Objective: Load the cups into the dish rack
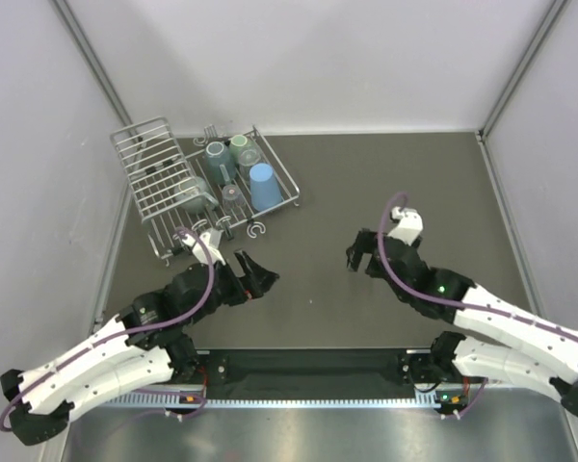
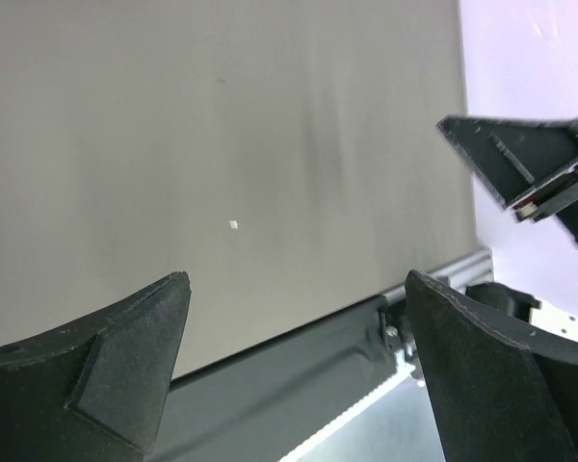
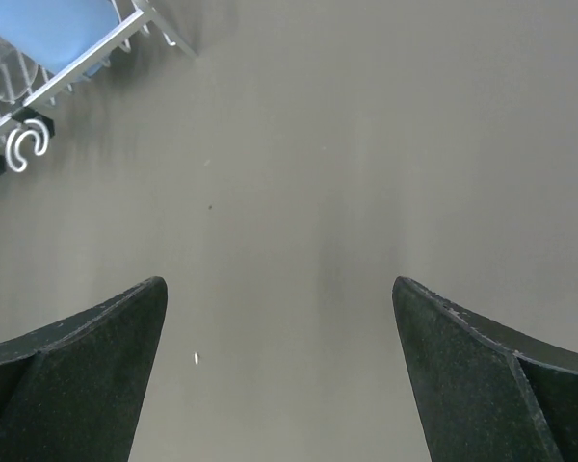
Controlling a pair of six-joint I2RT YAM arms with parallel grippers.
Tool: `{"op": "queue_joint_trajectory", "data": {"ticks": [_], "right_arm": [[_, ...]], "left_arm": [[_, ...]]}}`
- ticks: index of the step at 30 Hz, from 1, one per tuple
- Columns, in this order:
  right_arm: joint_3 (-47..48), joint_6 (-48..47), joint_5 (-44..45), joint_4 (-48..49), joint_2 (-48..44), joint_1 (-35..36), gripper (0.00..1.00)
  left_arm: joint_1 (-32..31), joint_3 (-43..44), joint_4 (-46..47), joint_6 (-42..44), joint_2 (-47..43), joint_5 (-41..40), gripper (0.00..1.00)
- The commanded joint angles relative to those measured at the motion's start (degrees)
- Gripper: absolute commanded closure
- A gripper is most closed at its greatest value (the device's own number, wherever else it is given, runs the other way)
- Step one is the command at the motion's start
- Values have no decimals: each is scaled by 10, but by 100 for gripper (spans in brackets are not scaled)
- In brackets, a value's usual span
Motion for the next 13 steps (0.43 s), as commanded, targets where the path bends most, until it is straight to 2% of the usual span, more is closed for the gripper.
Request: {"op": "queue_joint_trajectory", "data": {"ticks": [1, 3, 6, 7, 9, 10, 13], "right_arm": [[-54, 50, -16, 1, -75, 2, 0], [-72, 72, -20, -9, -125, 1, 0], [-101, 94, -26, -24, -179, 1, 0], [-116, 100, -27, -26, -190, 1, 0], [-135, 121, -28, -27, -223, 1, 0], [-158, 129, -29, -22, -244, 1, 0], [-190, 142, -62, -7, -295, 1, 0]], "left_arm": [[16, -2, 119, 20, 27, 56, 2], [28, -8, 142, 16, 42, 94, 2], [83, -38, 213, -4, 49, 167, 2], [123, -63, 261, -25, 51, 238, 2], [165, -95, 316, -51, 54, 303, 2], [202, -136, 428, -83, 51, 374, 2], [239, -234, 605, -169, 33, 433, 2]]}}
